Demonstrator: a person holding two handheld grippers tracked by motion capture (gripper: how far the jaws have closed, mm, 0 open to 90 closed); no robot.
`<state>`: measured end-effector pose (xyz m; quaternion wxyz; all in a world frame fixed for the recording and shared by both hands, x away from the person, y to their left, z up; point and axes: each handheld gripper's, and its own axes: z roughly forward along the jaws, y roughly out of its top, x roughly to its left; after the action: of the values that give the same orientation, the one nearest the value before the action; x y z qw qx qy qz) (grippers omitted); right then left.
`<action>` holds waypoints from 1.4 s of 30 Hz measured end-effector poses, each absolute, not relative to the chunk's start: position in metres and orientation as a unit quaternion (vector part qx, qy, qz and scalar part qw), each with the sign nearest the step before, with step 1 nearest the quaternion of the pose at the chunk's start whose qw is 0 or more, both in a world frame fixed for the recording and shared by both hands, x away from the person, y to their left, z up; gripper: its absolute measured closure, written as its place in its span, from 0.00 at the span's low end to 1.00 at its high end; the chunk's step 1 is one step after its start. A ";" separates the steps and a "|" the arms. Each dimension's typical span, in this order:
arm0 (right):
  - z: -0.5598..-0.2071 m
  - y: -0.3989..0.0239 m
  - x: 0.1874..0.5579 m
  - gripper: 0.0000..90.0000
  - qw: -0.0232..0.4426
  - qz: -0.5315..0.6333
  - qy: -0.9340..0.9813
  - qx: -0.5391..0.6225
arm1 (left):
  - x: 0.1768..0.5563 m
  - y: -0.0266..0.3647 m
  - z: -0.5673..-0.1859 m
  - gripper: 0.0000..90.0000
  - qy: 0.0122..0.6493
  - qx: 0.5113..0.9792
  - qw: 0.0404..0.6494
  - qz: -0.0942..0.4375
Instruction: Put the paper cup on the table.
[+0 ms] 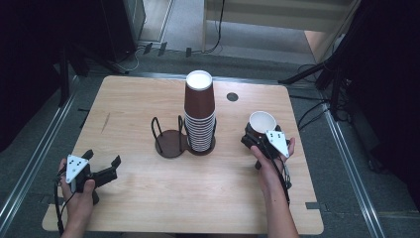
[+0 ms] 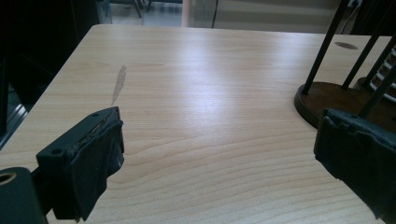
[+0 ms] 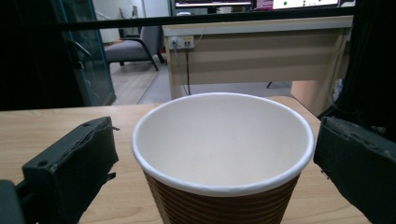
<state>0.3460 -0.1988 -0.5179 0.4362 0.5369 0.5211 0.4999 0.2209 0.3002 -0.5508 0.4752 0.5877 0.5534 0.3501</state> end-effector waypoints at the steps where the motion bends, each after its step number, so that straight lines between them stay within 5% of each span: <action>1: -0.516 -0.199 0.345 0.00 0.436 0.501 0.520 0.537 | 0.221 0.300 -0.551 0.02 0.553 0.588 0.475 0.350; 42: -0.505 -0.227 0.279 0.00 0.426 0.540 0.509 0.518 | 0.221 0.300 -0.551 0.02 0.553 0.588 0.476 0.349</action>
<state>0.2790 -0.2272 -0.5046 0.4261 0.5175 0.5086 0.5403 0.2206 0.3000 -0.5509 0.4759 0.5882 0.5532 0.3487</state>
